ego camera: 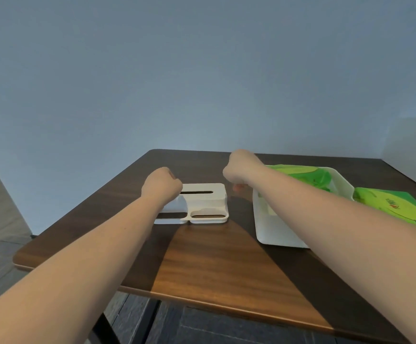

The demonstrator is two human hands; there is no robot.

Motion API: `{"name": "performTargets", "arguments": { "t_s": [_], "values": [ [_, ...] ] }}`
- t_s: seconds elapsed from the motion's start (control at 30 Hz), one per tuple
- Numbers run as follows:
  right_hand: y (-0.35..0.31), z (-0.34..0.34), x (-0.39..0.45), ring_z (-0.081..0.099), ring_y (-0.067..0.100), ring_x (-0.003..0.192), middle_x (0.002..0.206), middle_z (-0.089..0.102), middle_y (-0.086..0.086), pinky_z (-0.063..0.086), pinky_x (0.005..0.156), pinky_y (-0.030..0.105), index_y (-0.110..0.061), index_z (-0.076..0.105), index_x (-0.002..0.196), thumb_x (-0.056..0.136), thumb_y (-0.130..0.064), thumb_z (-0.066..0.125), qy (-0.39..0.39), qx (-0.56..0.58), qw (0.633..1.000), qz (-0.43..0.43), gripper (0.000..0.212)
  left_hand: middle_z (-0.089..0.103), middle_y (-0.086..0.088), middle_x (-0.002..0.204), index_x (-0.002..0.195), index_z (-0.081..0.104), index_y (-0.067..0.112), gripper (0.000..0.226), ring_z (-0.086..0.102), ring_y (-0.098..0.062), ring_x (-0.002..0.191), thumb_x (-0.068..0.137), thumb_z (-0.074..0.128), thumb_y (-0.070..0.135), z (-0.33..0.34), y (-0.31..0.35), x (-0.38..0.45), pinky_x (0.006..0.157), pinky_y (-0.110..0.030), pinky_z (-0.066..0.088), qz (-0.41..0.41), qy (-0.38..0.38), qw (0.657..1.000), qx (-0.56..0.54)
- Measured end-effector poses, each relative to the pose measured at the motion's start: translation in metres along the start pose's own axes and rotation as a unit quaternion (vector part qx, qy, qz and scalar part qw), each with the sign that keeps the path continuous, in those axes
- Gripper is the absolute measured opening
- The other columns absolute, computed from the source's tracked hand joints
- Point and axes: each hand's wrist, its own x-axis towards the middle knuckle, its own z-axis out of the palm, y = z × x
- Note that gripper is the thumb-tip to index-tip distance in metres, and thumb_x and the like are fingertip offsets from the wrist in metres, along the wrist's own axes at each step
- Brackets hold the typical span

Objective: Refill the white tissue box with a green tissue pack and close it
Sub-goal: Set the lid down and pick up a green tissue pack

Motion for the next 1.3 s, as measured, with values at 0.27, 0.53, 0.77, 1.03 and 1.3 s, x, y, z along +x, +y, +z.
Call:
{"name": "performTargets", "arguments": {
  "t_s": [0.27, 0.53, 0.77, 1.03, 1.3],
  "values": [
    [0.094, -0.066, -0.023, 0.050, 0.027, 0.088, 0.110, 0.062, 0.007, 0.039, 0.071, 0.032, -0.012, 0.059, 0.107, 0.085, -0.010, 0.046, 0.242, 0.135, 0.958, 0.073, 0.026, 0.067, -0.001, 0.088, 0.095, 0.065, 0.014, 0.021, 0.059, -0.016, 0.080, 0.089, 0.055, 0.031, 0.010, 0.082, -0.039, 0.061, -0.023, 0.045, 0.099, -0.147, 0.972, -0.155],
    [0.192, -0.072, -0.052, 0.032, 0.034, 0.133, 0.139, 0.044, 0.013, 0.034, 0.100, 0.052, -0.020, 0.046, 0.131, 0.087, -0.025, 0.050, 0.178, 0.020, 0.946, 0.269, 0.045, 0.063, -0.003, 0.108, 0.133, 0.054, 0.025, 0.051, 0.053, -0.014, 0.091, 0.086, 0.064, 0.041, 0.031, 0.133, -0.059, 0.089, -0.031, 0.048, 0.235, -0.154, 0.958, -0.063],
    [0.235, -0.057, -0.054, 0.039, 0.038, 0.134, 0.147, 0.038, 0.017, 0.038, 0.106, 0.050, -0.020, 0.031, 0.144, 0.074, -0.067, 0.057, 0.022, -0.047, 0.956, 0.290, 0.088, 0.057, 0.014, 0.077, 0.121, 0.063, 0.029, 0.048, 0.056, -0.016, 0.085, 0.077, 0.069, 0.050, 0.048, 0.150, -0.060, 0.076, -0.029, 0.046, 0.272, -0.149, 0.949, 0.054],
    [0.252, -0.053, -0.051, 0.032, 0.042, 0.135, 0.147, 0.036, 0.018, 0.041, 0.102, 0.053, -0.030, 0.018, 0.148, 0.059, -0.052, 0.059, -0.014, -0.049, 0.954, 0.294, 0.100, 0.067, 0.002, 0.080, 0.089, 0.075, 0.014, 0.015, 0.061, -0.019, 0.083, 0.084, 0.067, 0.025, 0.052, 0.170, -0.052, 0.078, -0.028, 0.047, 0.246, -0.042, 0.964, -0.093],
    [0.253, -0.060, -0.051, 0.040, 0.042, 0.129, 0.144, 0.037, 0.018, 0.042, 0.102, 0.050, -0.033, 0.024, 0.145, 0.063, -0.045, 0.066, 0.056, 0.014, 0.956, 0.289, 0.093, 0.065, -0.001, 0.077, 0.088, 0.073, 0.013, 0.018, 0.056, -0.021, 0.074, 0.084, 0.056, 0.019, 0.041, 0.187, -0.029, 0.068, -0.027, 0.042, 0.161, 0.068, 0.958, -0.228]
  ]
}}
